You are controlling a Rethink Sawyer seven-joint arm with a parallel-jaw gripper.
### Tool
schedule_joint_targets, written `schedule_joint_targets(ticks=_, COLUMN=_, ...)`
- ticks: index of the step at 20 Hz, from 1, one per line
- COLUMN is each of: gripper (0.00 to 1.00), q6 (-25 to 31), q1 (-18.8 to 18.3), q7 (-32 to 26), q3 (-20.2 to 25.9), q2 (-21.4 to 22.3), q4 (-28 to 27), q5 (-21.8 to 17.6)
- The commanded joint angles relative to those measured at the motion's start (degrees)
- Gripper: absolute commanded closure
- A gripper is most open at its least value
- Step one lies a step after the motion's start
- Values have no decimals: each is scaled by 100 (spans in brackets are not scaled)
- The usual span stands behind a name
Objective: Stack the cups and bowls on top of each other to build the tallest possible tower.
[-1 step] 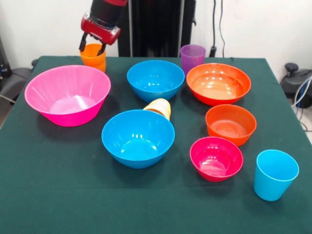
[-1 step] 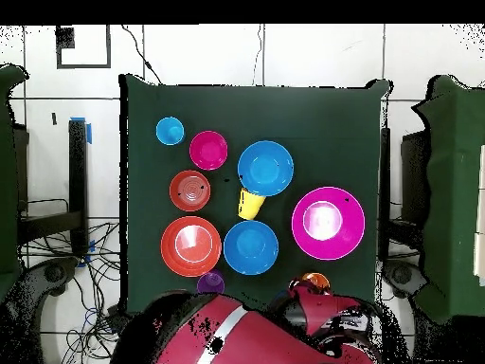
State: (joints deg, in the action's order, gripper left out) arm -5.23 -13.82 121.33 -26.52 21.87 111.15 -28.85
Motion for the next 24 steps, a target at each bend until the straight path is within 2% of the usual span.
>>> schedule_joint_targets(ticks=1, gripper=0, q6=283, q1=315, q7=337, q3=607, q2=54, q4=-460, q5=113)
schedule_joint_targets(ticks=8, gripper=0, q6=761, q1=361, q7=146, q3=582, q2=482, q4=-399, q5=57)
schedule_joint_targets(ticks=9, gripper=0, q6=701, q1=396, q7=176, q3=535, q2=410, q4=-392, q5=45)
schedule_joint_targets(ticks=11, gripper=0, q6=941, q1=286, q7=33, q3=637, q2=655, q4=-395, q5=-7)
schedule_joint_targets(ticks=16, gripper=0, q6=1197, q1=119, q7=-172, q3=787, q2=817, q4=-451, q5=-128)
schedule_joint_targets(ticks=24, gripper=0, q6=1056, q1=15, q7=-68, q3=880, q2=667, q4=-502, q5=-200)
